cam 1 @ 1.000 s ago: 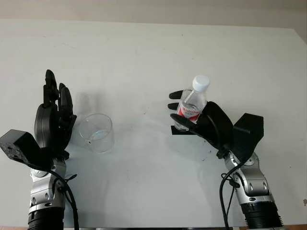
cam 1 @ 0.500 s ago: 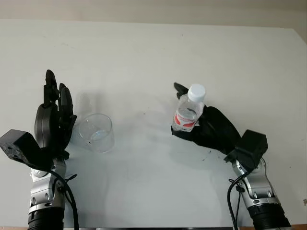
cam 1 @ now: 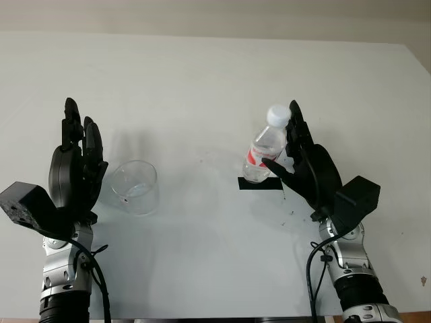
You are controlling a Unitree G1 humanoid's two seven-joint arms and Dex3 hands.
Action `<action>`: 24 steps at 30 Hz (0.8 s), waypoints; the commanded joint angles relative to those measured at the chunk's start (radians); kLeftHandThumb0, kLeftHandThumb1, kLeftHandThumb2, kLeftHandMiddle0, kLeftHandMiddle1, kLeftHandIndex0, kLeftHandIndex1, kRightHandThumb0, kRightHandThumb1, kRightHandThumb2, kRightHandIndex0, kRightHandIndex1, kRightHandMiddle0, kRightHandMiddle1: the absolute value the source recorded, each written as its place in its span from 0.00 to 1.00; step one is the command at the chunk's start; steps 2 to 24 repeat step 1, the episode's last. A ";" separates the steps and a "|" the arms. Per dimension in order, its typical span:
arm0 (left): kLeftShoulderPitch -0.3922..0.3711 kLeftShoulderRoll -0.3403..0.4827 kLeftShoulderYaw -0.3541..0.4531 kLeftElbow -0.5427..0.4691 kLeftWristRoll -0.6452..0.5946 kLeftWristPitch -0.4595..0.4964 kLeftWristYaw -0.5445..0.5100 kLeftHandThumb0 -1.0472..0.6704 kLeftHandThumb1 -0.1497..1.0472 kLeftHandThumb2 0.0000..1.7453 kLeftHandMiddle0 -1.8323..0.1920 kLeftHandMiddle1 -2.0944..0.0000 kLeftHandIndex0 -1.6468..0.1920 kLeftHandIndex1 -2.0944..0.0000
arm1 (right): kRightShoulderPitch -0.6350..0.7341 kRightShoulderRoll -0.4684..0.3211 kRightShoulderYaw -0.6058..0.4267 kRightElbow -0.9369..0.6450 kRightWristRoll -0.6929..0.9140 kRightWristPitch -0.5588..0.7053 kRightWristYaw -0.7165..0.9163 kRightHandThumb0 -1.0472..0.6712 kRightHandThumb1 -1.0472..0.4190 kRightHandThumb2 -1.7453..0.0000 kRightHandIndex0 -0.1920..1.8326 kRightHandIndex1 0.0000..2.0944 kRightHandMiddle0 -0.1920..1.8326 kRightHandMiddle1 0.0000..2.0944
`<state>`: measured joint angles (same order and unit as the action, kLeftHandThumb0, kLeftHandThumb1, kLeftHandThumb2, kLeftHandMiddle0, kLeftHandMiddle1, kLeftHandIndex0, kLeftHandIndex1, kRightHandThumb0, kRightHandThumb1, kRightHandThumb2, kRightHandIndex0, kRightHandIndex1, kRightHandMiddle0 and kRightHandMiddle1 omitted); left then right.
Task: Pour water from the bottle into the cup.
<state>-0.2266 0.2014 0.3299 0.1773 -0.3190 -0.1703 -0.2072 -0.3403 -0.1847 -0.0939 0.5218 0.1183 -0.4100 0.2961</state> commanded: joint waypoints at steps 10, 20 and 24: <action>0.028 0.002 0.003 -0.030 -0.004 0.004 0.000 0.19 1.00 0.29 1.00 0.98 1.00 0.99 | 0.037 0.016 0.005 0.014 0.008 -0.007 0.014 0.07 0.04 0.97 0.00 0.00 0.00 0.00; 0.028 0.002 0.003 -0.030 -0.004 0.004 0.000 0.19 1.00 0.29 1.00 0.98 1.00 0.99 | 0.037 0.016 0.005 0.014 0.008 -0.007 0.014 0.07 0.04 0.97 0.00 0.00 0.00 0.00; 0.028 0.002 0.003 -0.030 -0.004 0.004 0.000 0.19 1.00 0.29 1.00 0.98 1.00 0.99 | 0.037 0.016 0.005 0.014 0.008 -0.007 0.014 0.07 0.04 0.97 0.00 0.00 0.00 0.00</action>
